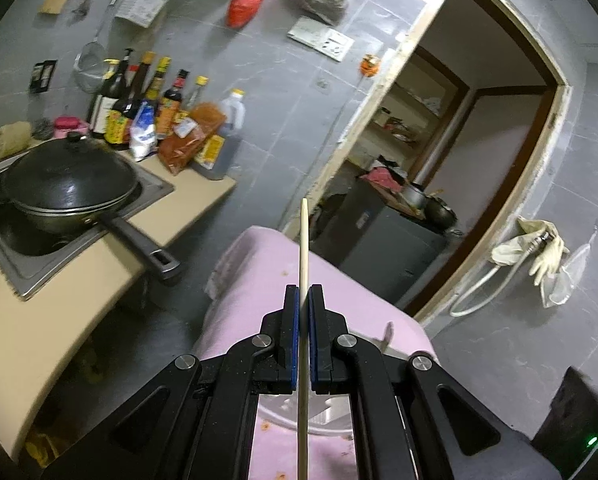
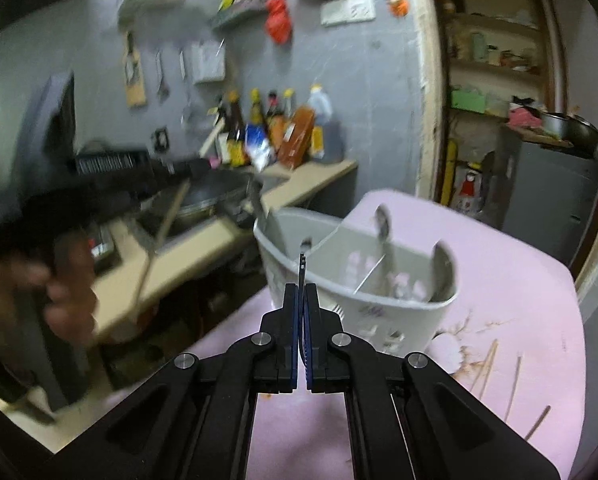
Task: Organize utensils
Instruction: 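Lower the chopstick into the caddy and open the left tool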
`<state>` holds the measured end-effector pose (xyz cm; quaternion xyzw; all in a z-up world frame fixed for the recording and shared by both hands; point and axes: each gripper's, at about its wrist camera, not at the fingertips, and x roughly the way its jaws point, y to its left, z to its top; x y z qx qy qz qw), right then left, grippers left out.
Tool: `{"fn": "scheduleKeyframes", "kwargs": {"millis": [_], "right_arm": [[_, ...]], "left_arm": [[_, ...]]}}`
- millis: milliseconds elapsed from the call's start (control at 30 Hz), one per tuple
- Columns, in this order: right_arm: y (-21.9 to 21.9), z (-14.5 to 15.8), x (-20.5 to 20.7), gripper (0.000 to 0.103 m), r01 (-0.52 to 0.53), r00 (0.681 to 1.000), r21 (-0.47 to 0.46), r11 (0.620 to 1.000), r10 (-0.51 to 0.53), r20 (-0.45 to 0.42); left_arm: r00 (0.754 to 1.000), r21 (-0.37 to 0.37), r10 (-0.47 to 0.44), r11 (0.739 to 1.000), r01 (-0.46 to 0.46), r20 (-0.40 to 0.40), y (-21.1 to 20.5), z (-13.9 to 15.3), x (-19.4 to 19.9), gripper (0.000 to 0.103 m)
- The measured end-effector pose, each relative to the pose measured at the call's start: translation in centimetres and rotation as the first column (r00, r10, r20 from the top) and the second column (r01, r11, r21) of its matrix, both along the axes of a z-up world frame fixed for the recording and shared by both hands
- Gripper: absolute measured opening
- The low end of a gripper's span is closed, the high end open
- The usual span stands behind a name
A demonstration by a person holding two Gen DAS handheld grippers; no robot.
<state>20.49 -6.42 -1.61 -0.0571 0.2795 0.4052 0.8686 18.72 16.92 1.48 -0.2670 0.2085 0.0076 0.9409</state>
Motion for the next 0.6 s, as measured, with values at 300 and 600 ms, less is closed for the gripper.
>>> {"fn": "scheduleKeyframes", "kwargs": {"millis": [300,600], "right_arm": [[-2.7,4.7,1.2,0.0,0.097,0.995,0.131,0.987,-0.097,-0.005],[-4.4,9.5,1.9,0.0,0.125,0.992,0.276,0.953,-0.124,-0.022]], "left_arm": [[0.995,-0.019,-0.054,0.998,0.056,0.089,-0.4,2.5,2.9,0.002],[0.977,-0.054,-0.073,0.995,0.085,0.198,0.2,5.1,5.3,0.002]]}}
